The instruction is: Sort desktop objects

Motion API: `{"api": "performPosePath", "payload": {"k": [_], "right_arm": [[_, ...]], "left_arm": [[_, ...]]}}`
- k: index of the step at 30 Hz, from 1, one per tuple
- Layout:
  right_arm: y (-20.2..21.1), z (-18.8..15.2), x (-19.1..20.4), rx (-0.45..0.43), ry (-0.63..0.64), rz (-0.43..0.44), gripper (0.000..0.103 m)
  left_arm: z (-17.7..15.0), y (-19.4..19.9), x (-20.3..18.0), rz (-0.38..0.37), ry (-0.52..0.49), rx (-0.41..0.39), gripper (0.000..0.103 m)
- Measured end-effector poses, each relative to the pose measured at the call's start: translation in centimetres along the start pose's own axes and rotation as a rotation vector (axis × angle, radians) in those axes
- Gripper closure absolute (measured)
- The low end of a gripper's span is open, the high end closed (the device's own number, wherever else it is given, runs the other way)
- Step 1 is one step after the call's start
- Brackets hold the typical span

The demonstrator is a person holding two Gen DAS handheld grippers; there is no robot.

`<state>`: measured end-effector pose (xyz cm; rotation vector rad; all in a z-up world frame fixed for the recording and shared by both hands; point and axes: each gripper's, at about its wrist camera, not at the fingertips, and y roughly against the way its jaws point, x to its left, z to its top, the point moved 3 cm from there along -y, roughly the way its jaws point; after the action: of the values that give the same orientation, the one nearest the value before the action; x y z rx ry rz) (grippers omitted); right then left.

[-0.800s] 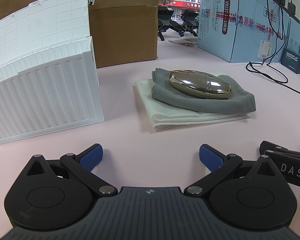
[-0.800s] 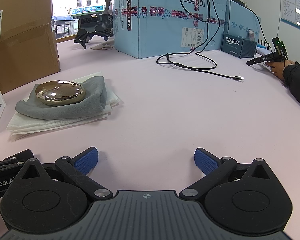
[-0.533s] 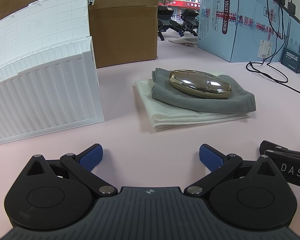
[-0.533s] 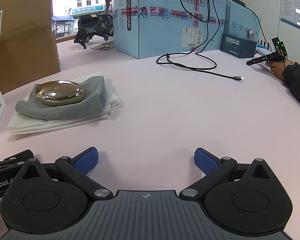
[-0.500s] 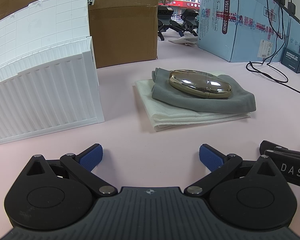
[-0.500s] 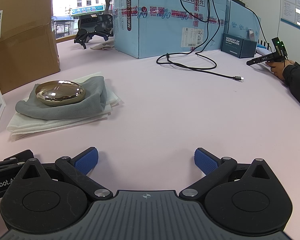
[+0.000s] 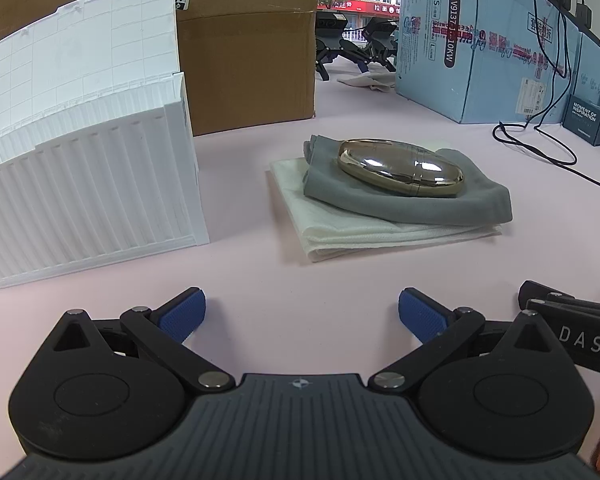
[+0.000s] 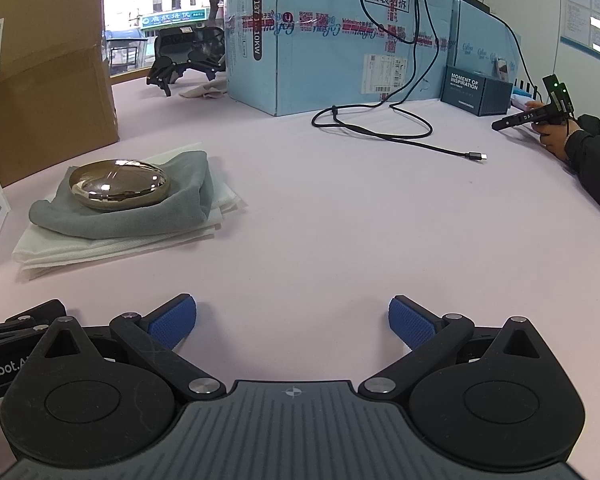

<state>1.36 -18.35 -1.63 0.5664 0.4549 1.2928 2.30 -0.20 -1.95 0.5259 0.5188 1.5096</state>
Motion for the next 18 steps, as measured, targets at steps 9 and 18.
{"api": "performPosePath", "payload": {"k": [9,18], "right_arm": [[0.0,0.1,-0.1,-0.003,-0.014,0.018,0.000],[1.6,1.2,-0.4,-0.151,-0.041,0.135,0.000]], "left_arm": [[0.0,0.0,0.0,-0.001,0.002,-0.002,0.000],[0.2,0.5,1.1,-0.044,0.089,-0.037,0.000]]}}
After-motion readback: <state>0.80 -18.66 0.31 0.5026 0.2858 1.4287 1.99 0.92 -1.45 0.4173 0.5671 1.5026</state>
